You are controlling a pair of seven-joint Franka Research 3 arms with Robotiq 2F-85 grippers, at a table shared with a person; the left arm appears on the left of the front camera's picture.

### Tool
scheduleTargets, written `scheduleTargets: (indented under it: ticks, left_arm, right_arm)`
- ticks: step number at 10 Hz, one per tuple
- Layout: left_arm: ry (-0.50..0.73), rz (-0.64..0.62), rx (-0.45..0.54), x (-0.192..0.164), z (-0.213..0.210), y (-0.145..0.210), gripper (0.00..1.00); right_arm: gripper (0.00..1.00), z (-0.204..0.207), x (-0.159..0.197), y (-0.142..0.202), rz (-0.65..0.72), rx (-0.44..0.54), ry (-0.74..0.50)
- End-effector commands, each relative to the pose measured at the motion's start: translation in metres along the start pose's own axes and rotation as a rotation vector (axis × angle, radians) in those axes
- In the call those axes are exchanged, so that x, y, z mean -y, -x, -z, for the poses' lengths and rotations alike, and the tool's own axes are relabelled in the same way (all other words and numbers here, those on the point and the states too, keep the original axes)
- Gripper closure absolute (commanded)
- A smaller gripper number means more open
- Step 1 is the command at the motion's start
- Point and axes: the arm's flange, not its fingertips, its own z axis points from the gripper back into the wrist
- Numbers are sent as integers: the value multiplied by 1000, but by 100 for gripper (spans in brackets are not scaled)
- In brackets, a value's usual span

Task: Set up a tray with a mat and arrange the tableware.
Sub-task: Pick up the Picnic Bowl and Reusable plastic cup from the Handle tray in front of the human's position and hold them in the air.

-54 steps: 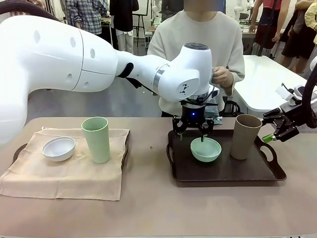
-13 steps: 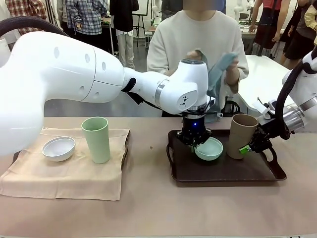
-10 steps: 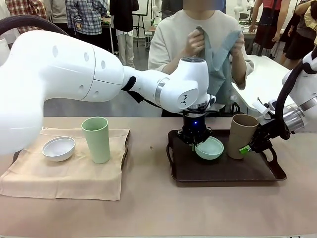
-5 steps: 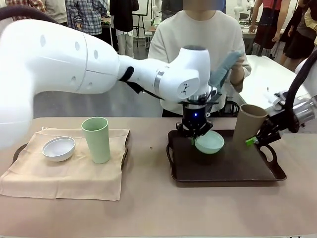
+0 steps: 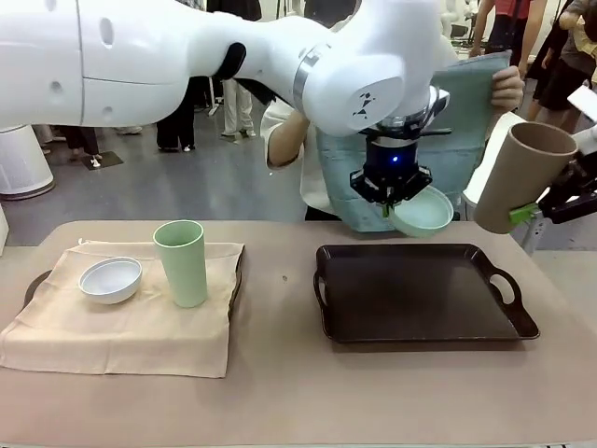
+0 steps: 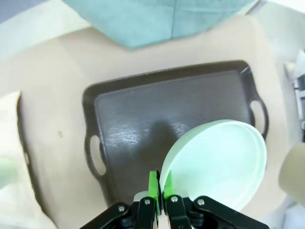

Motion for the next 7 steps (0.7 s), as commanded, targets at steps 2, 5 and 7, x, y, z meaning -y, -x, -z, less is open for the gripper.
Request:
scheduleTargets:
  ticks: [2,5,7]
  left_arm:
    - [0,0,0,0,0,0,100]
    - [0,0,0,0,0,0,100]
    - [0,0,0,0,0,0,100]
  right_arm:
    - [80,0,0,0,0,0,0]
    - [80,0,0,0,0,0,0]
    - [80,0,0,0,0,0,0]
